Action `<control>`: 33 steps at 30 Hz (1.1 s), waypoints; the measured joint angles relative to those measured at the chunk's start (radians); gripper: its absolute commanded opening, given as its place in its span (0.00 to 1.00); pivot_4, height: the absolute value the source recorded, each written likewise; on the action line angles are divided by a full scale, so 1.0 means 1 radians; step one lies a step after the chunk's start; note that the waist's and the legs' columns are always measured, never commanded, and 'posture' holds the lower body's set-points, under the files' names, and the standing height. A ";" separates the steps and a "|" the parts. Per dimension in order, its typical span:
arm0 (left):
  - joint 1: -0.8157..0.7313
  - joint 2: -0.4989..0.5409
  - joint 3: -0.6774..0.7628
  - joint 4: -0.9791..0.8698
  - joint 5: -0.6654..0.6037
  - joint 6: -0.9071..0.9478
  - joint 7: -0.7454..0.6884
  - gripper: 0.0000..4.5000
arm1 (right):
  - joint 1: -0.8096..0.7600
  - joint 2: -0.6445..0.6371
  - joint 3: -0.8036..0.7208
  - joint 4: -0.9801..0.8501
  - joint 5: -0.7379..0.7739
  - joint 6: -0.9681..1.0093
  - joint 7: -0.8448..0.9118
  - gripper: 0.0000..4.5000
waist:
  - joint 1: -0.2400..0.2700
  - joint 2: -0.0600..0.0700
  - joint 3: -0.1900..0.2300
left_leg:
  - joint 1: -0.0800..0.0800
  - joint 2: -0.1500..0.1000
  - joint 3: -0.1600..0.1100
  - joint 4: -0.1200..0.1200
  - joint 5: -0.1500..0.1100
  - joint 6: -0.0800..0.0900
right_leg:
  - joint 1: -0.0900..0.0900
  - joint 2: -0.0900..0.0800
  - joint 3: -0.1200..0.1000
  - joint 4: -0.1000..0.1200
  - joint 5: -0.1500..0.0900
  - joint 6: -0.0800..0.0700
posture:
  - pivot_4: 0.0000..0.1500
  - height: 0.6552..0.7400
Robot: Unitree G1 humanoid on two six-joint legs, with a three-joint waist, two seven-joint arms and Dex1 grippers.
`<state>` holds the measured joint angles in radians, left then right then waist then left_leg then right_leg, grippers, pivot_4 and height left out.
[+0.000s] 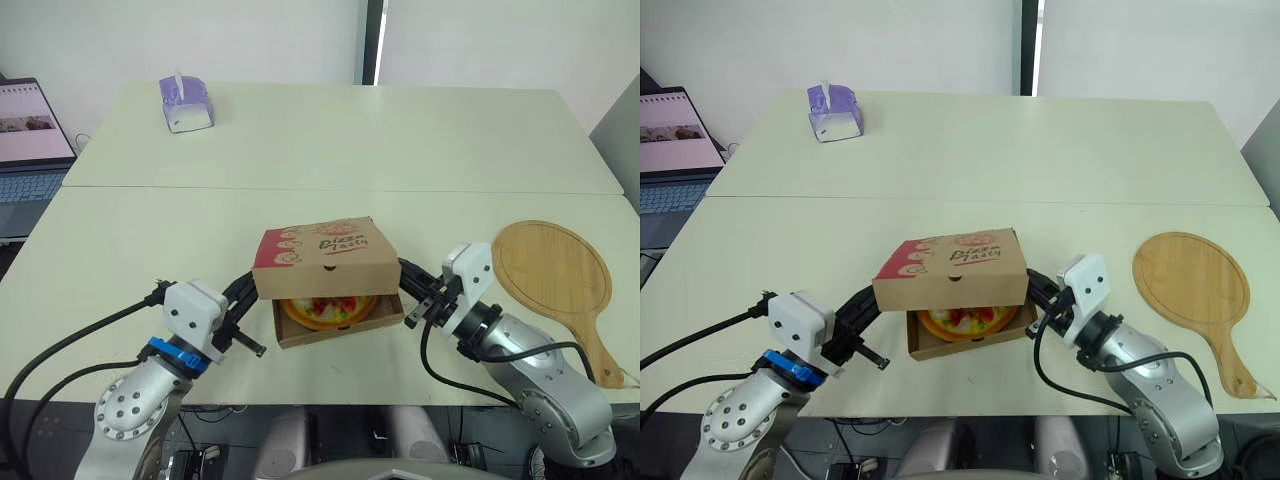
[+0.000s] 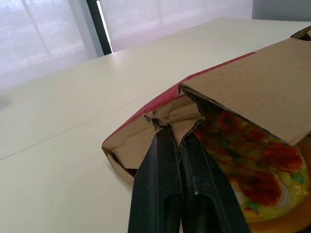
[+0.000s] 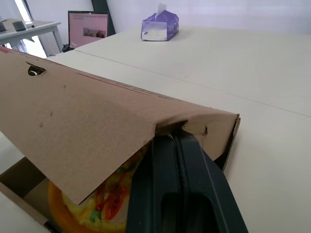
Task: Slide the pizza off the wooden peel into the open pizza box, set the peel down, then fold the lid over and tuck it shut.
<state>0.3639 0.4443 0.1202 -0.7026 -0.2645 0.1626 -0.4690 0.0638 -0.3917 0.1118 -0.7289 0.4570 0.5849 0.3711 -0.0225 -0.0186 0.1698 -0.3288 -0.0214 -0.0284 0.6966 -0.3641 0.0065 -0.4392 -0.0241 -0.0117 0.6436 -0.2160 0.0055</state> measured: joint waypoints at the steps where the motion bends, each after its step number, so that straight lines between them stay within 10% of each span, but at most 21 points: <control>1: 0.002 0.000 0.000 0.003 0.001 -0.004 -0.001 0.00 | 0.005 -0.001 0.000 0.004 0.004 -0.001 0.007 0.04 | 0.000 0.000 0.000 | 0.000 0.000 0.000 0.000 0.000 0.000 | 0.000 0.000 0.000 0.000 0.000 0.000 | 1.00 1.00; 11: 0.000 -0.002 -0.007 0.027 0.005 -0.034 -0.003 0.00 | 0.085 -0.289 -0.099 0.044 0.072 0.020 0.273 0.74 | 0.009 -0.001 0.000 | 0.000 0.000 0.001 0.000 0.000 0.000 | 0.000 0.000 0.000 0.000 0.000 0.000 | 1.00 1.00; 26: -0.014 -0.008 -0.016 0.041 0.010 -0.042 -0.002 0.00 | -0.373 -0.356 -0.190 0.509 0.016 -0.082 0.435 0.74 | 0.022 -0.003 0.002 | 0.000 0.001 0.001 0.000 0.000 0.001 | 0.002 0.001 0.000 0.000 0.003 -0.006 | 1.00 1.00; 33: -0.025 -0.009 -0.017 0.045 0.019 -0.042 0.000 0.00 | -0.459 -0.282 -0.035 0.603 -0.118 -0.187 0.475 0.28 | 0.021 -0.002 0.002 | 0.000 0.001 0.001 0.000 0.000 0.000 | 0.001 0.001 0.000 0.000 0.003 -0.006 | 1.00 1.00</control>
<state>0.3384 0.4348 0.1029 -0.6571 -0.2460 0.1211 -0.4689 -0.3950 -0.6734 0.0764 -0.1255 0.3393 0.3978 0.8462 -0.0012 -0.0206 0.1716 -0.3284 -0.0204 -0.0274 0.6968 -0.3641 0.0069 -0.4383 -0.0230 -0.0115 0.6436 -0.2126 -0.0007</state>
